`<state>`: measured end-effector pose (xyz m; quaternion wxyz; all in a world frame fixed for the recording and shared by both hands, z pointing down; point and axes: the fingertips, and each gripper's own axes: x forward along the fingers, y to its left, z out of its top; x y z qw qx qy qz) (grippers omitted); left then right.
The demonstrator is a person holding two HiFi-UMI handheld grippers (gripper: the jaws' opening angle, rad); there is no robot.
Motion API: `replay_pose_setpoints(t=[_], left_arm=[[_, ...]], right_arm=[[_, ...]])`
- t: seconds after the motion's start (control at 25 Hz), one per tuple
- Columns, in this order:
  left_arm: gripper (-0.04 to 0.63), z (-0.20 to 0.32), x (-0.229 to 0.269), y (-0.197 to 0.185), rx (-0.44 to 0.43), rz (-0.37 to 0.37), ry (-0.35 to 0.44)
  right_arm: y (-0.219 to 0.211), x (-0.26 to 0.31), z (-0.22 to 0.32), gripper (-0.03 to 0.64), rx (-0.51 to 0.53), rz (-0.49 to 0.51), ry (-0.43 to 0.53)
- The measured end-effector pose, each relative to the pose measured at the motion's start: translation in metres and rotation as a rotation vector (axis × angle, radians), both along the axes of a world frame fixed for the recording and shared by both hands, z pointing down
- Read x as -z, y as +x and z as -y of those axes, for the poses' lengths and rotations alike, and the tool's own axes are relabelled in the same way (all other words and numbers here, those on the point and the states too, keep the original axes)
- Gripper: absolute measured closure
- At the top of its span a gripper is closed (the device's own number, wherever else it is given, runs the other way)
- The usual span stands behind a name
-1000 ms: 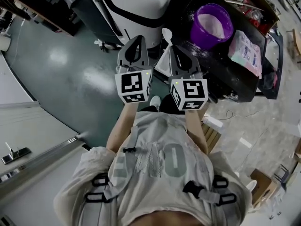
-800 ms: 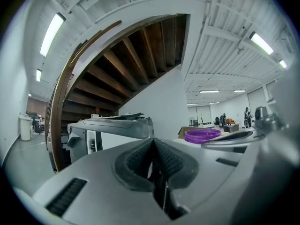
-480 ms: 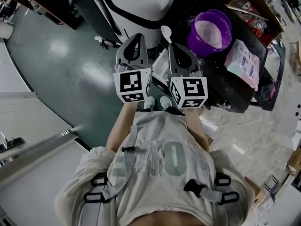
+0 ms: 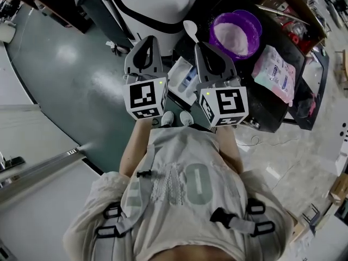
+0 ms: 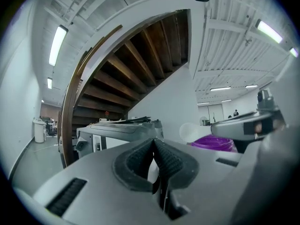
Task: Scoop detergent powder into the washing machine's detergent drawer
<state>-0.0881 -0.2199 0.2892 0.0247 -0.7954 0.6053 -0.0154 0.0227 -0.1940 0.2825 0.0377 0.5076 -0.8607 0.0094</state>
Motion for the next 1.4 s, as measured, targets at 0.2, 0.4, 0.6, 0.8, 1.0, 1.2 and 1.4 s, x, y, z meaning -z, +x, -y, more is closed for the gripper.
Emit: replay_pose_setpoints(t=[0.2,0.4,0.6,0.8,1.0,1.2,1.4], left_arm=[[0.575,0.005,0.012,0.003,0.016,-0.005,0.015],[0.575,0.008,0.011,0.01,0.018,0.007,0.015],[0.575,0.01,0.004,0.014,0.03,0.029,-0.003],[0.575,0.011,0.002,0.019,0.031,0.06,-0.014],[0.574,0.011,0.001,0.025,0.038,0.085,-0.021],[0.575,0.012,-0.015,0.045,0.022,0.115,-0.065],[0.574,0.011,-0.028,0.063,-0.003,0.135,-0.087]], right_arm=[[0.04,0.045,0.012,0.604,-0.031,-0.021,0.045],[0.081,0.07,0.023,0.604,-0.078,-0.1,0.072],[0.108,0.066,0.037,0.604,-0.075,-0.229,0.043],[0.115,0.049,0.054,0.604,0.015,-0.374,-0.027],[0.114,0.021,0.071,0.604,0.143,-0.513,-0.112],[0.117,-0.018,0.076,0.604,0.296,-0.66,-0.211],[0.121,-0.047,0.083,0.604,0.384,-0.813,-0.263]])
